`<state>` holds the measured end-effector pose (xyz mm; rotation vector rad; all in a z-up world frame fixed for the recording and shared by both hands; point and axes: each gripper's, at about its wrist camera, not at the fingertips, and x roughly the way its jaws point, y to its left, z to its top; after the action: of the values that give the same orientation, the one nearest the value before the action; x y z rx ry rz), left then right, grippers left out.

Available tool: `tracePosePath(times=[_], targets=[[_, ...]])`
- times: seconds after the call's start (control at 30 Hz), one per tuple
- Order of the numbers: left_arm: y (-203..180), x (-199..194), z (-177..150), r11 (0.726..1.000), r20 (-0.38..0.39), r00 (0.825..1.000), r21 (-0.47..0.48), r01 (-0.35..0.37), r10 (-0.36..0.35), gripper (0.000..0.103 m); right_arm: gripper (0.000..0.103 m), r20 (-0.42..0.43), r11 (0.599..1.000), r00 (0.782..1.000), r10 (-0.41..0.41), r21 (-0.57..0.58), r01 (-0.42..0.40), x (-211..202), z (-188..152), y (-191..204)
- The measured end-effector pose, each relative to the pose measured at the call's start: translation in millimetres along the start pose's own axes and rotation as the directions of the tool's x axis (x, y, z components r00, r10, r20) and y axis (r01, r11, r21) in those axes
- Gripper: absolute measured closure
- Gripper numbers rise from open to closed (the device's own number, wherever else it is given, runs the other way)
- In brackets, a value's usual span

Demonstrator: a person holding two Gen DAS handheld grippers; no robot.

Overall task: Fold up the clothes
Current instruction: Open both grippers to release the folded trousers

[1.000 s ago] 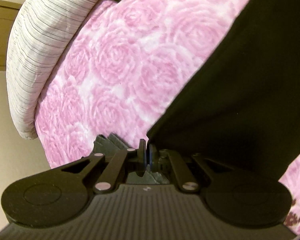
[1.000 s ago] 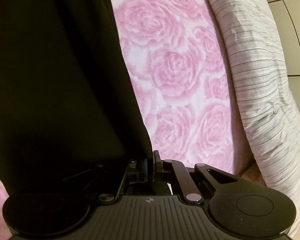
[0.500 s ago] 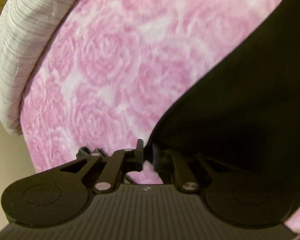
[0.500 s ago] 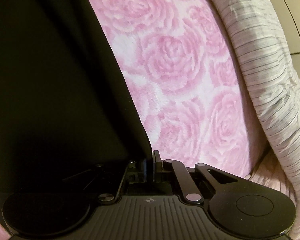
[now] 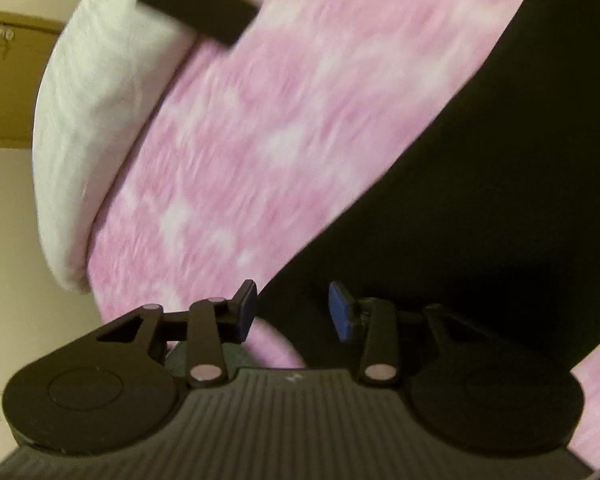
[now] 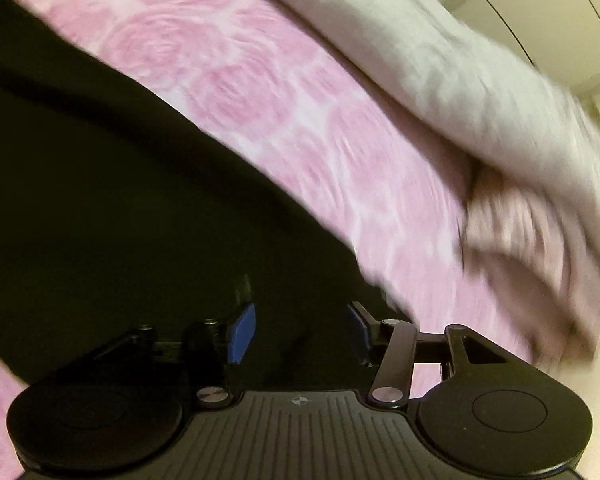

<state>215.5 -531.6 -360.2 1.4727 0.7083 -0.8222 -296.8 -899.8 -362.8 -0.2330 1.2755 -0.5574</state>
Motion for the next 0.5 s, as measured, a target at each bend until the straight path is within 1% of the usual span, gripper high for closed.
tracePosePath(times=[0.07,0.1,0.13,0.2,0.27,0.37,0.4,0.43,0.47,0.5], targets=[[-28.5,-21.4,25.4,0.999,0.060,0.997,0.018,0.042,-0.043,0.066,0.051,-0.027,0.988,0.999,0.036,0.148,-0.031,4.3,-23.2,-17.3],[-42.8,-32.0,38.1,0.998,0.090,0.994,0.028,0.062,-0.065,0.064,0.051,-0.047,0.972,0.997,0.061,0.230,-0.049,9.1,-35.5,-26.0],[-57.1,-42.7,50.9,0.996,0.119,0.989,0.039,0.082,-0.086,0.062,0.051,-0.050,0.948,0.995,0.090,0.310,-0.070,13.4,-48.5,-34.6],[-89.5,-62.9,75.2,0.990,0.174,0.977,0.080,0.113,-0.126,0.062,0.051,-0.025,0.887,0.990,0.141,0.448,-0.115,18.6,-72.8,-50.0],[-125.1,-83.6,99.2,0.978,0.214,0.958,0.128,0.165,-0.190,0.062,0.051,0.014,0.820,0.984,0.178,0.551,-0.156,18.2,-91.3,-62.0],[-170.6,-112.3,126.4,0.960,0.255,0.932,0.180,0.216,-0.257,0.061,0.051,0.048,0.755,0.982,0.183,0.633,-0.171,10.3,-112.2,-72.2],[-182.9,-119.5,130.8,0.955,0.260,0.927,0.199,0.222,-0.270,0.061,0.050,0.058,0.734,0.980,0.191,0.654,-0.182,9.2,-119.6,-74.9],[-195.2,-126.6,135.3,0.949,0.265,0.922,0.217,0.229,-0.283,0.060,0.050,0.067,0.720,0.977,0.202,0.666,-0.195,9.3,-126.4,-77.2],[-206.7,-133.2,139.1,0.943,0.268,0.917,0.235,0.235,-0.295,0.060,0.049,0.077,0.715,0.976,0.203,0.669,-0.201,7.3,-129.5,-78.9],[-213.1,-136.5,138.4,0.941,0.264,0.917,0.241,0.238,-0.300,0.060,0.049,0.086,0.714,0.977,0.197,0.670,-0.203,3.8,-130.5,-80.4]])
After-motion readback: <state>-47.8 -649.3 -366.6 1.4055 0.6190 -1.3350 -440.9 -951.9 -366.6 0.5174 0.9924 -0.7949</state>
